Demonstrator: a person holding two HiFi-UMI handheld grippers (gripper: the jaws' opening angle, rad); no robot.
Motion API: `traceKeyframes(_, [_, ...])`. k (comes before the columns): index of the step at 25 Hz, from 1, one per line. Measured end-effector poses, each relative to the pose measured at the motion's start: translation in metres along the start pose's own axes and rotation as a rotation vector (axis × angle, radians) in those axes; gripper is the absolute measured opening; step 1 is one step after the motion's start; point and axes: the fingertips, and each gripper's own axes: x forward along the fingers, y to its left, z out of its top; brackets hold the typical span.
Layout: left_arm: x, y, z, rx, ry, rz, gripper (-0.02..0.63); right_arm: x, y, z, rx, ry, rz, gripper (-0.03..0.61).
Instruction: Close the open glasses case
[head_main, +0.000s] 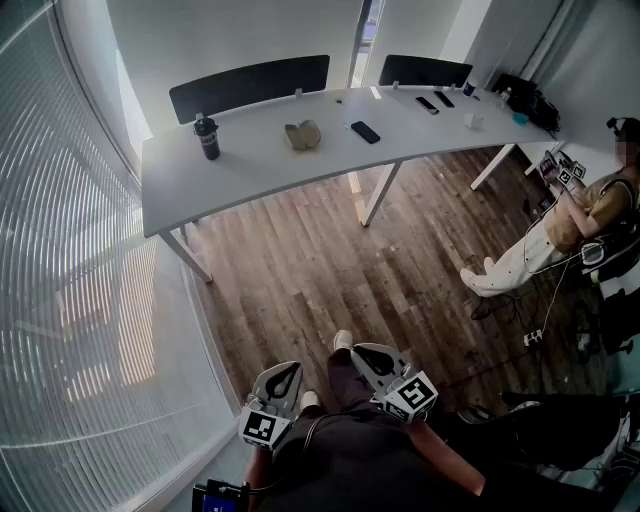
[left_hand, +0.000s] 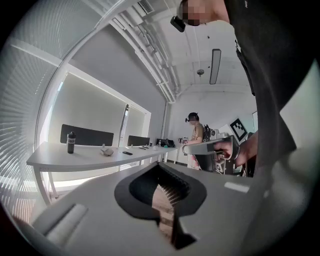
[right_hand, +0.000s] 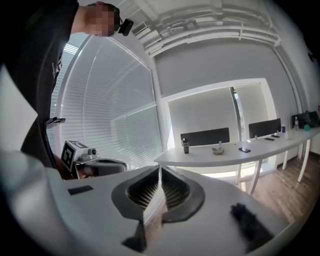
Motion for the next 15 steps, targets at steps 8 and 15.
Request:
traceKeyframes(8, [0.057,0.027,0.005,-0.015,0.028,0.069,0.009,0.031,-0.065,0.011,-0.006,-0.011,0.05,0.011])
traceKeyframes(15, [0.129,0.06,0.025,-0.005,0.046,0.091,0.015,0.052,-0.139,0.02,-0.059,0.009,0.057,0.011])
